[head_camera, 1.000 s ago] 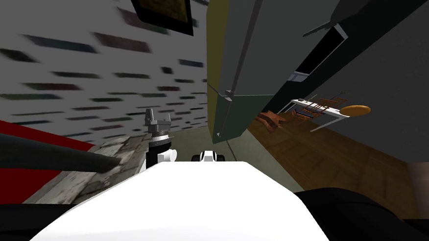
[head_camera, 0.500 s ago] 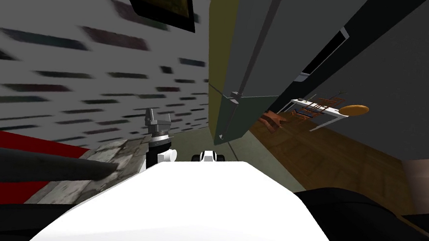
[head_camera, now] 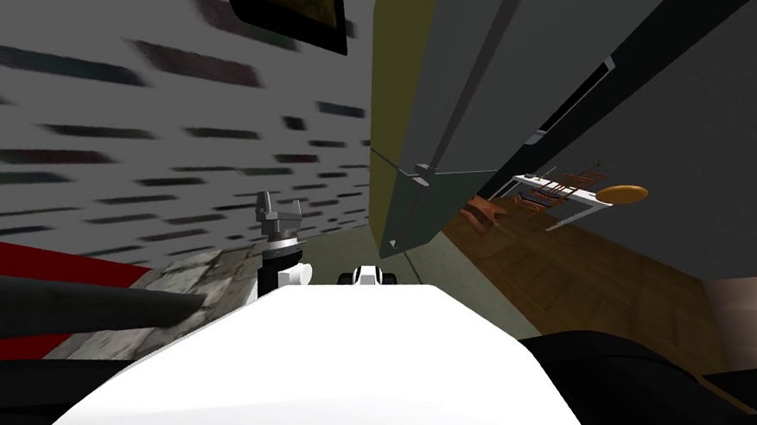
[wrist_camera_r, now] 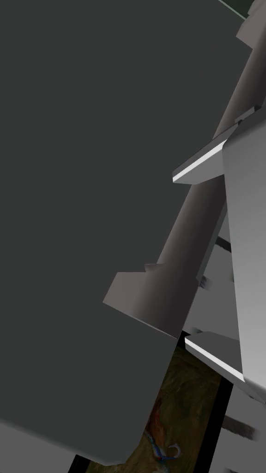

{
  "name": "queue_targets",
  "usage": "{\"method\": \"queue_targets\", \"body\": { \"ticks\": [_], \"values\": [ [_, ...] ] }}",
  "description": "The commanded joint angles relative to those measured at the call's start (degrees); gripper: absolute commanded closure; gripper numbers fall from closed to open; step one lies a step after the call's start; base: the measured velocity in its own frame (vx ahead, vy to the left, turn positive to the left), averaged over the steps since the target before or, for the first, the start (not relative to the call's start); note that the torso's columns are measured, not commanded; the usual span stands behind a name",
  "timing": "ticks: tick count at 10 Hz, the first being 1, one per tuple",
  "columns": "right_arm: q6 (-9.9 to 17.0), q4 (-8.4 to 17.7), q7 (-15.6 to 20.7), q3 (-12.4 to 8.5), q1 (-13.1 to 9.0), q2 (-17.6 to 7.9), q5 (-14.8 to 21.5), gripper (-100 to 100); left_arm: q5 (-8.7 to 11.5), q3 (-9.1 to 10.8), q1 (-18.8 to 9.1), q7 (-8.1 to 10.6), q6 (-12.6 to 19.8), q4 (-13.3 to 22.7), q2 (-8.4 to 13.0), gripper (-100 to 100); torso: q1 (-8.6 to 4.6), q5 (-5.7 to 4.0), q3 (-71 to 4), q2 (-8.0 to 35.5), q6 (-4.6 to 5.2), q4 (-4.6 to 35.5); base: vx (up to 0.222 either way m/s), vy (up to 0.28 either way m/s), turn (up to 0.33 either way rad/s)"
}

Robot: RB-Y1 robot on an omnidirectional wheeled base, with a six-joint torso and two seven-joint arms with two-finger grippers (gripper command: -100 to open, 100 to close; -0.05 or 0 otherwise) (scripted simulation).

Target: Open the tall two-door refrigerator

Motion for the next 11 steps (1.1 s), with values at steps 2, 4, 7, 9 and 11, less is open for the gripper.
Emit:
{"method": "queue_targets", "body": {
  "ticks": [2, 4, 7, 9, 11],
  "values": [
    [-0.7, 0.3, -0.1, -0.5, -0.3, -0.5, 0.3, 100, 0.0, 0.00, 0.0, 0.00, 0.0, 0.0, 0.0, 0, 0.10, 0.04, -0.1, -0.1, -0.01, -0.1, 0.030, 0.006, 0.003],
    [-0.2, -0.4, 0.7, -1.3, -0.9, -0.3, -2.4, 100, 0.0, 0.02, 0.0, 0.00, 0.0, 0.0, 0.0, 0, -0.38, -0.07, 0.1, 0.1, -0.14, 0.0, -0.132, -0.254, 0.138],
    [0.4, -1.6, 1.7, -2.5, -1.6, 0.1, -6.4, 100, 0.0, 0.03, 0.0, 0.00, 0.0, 0.0, 0.0, 0, 0.03, 0.01, 0.0, -0.1, 0.01, 0.0, -0.171, -0.302, 0.111],
    [0.7, -2.4, 2.4, -3.3, -2.0, 0.4, -9.1, 100, 0.0, 0.03, 0.0, 0.00, 0.0, 0.0, 0.0, 0, 0.19, 0.08, 0.0, 0.0, -0.01, 0.0, -0.237, -0.335, 0.126],
    [1.1, -3.2, 3.1, -4.1, -2.5, 0.6, -11.7, 100, 0.0, 0.03, 0.0, 0.00, 0.0, 0.0, 0.0, 0, 0.24, 0.09, 0.0, 0.0, -0.01, 0.0, -0.232, -0.312, 0.137]
  ]
}}
